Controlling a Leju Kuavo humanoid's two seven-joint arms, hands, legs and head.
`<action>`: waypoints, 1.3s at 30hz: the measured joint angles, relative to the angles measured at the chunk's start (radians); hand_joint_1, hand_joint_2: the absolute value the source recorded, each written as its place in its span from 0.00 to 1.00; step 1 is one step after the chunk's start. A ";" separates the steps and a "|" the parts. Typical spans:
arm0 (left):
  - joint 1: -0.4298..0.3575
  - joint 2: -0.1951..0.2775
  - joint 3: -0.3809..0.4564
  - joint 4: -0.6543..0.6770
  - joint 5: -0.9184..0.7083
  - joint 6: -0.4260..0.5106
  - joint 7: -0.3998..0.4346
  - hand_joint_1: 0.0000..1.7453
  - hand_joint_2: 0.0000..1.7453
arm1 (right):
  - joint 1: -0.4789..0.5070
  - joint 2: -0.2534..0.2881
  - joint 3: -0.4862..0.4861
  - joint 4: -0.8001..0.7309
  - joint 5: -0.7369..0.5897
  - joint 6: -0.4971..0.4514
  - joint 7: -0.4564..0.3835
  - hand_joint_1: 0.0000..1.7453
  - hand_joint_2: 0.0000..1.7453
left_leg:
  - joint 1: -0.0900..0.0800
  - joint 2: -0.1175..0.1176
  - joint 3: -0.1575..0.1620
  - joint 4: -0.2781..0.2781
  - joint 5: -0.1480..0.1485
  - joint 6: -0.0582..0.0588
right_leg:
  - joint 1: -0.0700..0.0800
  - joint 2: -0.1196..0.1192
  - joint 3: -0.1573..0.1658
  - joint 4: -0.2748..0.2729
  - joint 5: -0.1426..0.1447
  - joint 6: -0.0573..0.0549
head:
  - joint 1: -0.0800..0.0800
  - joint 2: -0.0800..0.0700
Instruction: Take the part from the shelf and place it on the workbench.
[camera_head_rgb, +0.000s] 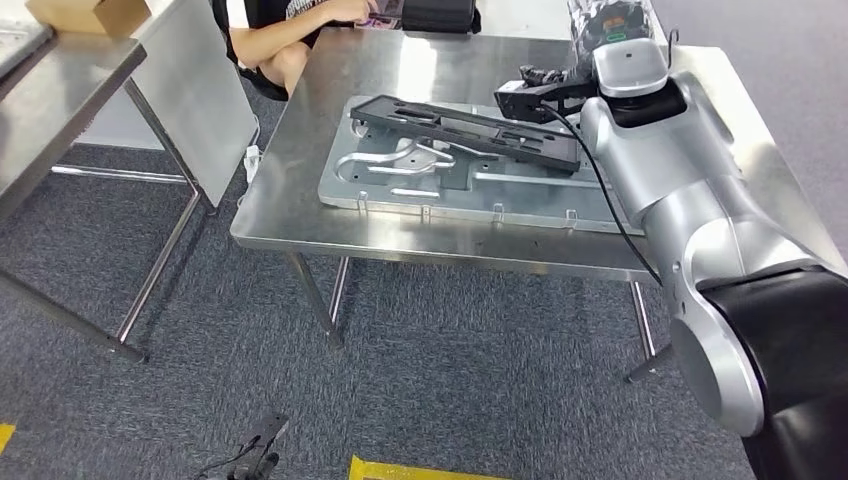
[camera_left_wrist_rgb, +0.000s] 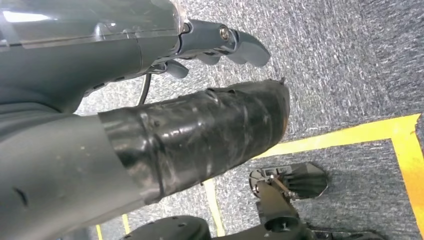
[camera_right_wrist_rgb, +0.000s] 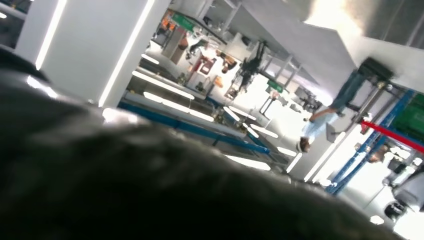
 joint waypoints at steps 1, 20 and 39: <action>0.000 0.000 0.000 0.001 -0.001 0.001 0.000 0.00 0.00 | 0.000 -0.004 0.000 0.000 0.000 0.000 -0.001 0.00 0.00 | -0.002 -0.001 -0.004 -0.004 0.002 0.012 | 0.000 0.000 -0.001 -0.001 0.009 0.007 | 0.000 0.000; -0.006 -0.009 0.000 0.006 -0.001 0.000 0.002 0.00 0.00 | -0.010 -0.029 0.000 0.000 0.000 -0.001 -0.009 0.00 0.00 | -0.005 0.005 -0.184 0.011 0.117 0.017 | 0.008 0.004 0.164 -0.043 -0.115 -0.035 | 0.000 0.000; -0.012 -0.008 0.000 0.011 -0.002 -0.002 0.005 0.00 0.00 | 0.002 -0.063 0.000 0.013 0.000 -0.005 -0.015 0.00 0.00 | -0.007 0.013 -0.075 -0.020 0.088 0.063 | -0.002 0.011 -0.062 0.263 -0.195 0.028 | 0.000 0.000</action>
